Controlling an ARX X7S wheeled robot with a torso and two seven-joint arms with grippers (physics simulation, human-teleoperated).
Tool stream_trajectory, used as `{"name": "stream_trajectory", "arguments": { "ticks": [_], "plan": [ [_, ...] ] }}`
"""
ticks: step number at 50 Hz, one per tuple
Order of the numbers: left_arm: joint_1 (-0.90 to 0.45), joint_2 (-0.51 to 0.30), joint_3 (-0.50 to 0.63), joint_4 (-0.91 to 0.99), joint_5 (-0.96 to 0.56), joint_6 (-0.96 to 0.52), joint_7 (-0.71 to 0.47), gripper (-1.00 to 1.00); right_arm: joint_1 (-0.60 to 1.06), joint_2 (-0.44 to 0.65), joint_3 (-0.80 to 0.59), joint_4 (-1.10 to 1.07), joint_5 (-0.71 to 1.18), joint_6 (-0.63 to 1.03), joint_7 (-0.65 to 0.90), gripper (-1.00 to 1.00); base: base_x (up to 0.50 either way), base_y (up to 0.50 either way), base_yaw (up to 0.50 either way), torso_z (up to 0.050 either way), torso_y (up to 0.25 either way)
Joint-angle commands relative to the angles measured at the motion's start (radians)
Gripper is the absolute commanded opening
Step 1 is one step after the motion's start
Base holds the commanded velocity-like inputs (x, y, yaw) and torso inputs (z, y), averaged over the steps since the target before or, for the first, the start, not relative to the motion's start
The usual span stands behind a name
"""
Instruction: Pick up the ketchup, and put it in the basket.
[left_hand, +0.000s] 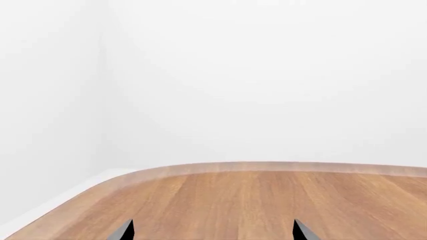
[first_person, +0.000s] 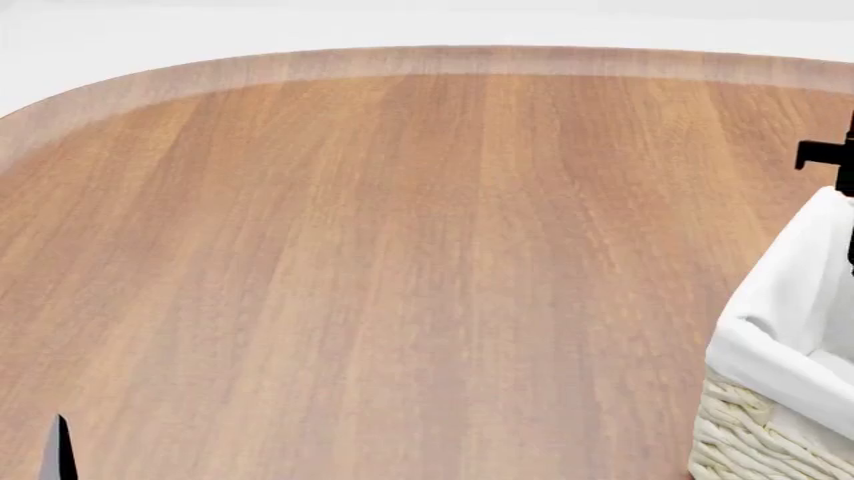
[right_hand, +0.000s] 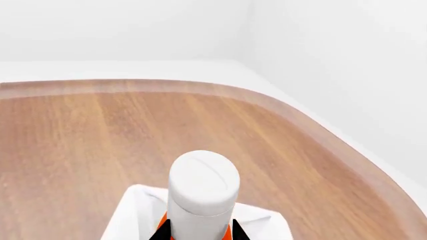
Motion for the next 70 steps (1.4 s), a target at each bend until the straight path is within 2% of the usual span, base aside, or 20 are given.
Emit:
{"name": "stream_trajectory", "arguments": {
  "ticks": [1,15,28,70],
  "plan": [
    [-0.008,0.015,-0.027,-0.038,0.005,0.016,0.018,1.00,0.023,-0.045,-0.013,0.122,-0.072,-0.083,-0.063,-1.00,0.00,0.00,0.00,0.000,0.000],
    [-0.003,0.010,-0.030,-0.038,0.003,0.020,0.015,1.00,0.008,-0.068,-0.019,0.234,-0.087,-0.168,-0.085,-1.00,0.00,0.00,0.00,0.000,0.001],
    [-0.006,0.006,-0.032,-0.035,-0.002,0.016,0.011,1.00,0.064,-0.135,-0.041,0.539,-0.135,-0.362,-0.147,-1.00,0.00,0.00,0.00,0.000,0.000],
    [-0.002,-0.002,-0.027,-0.033,-0.004,0.020,0.001,1.00,0.018,-0.156,0.140,0.545,-0.310,-0.374,-0.173,-1.00,0.00,0.00,0.00,0.000,0.000]
  ]
}}
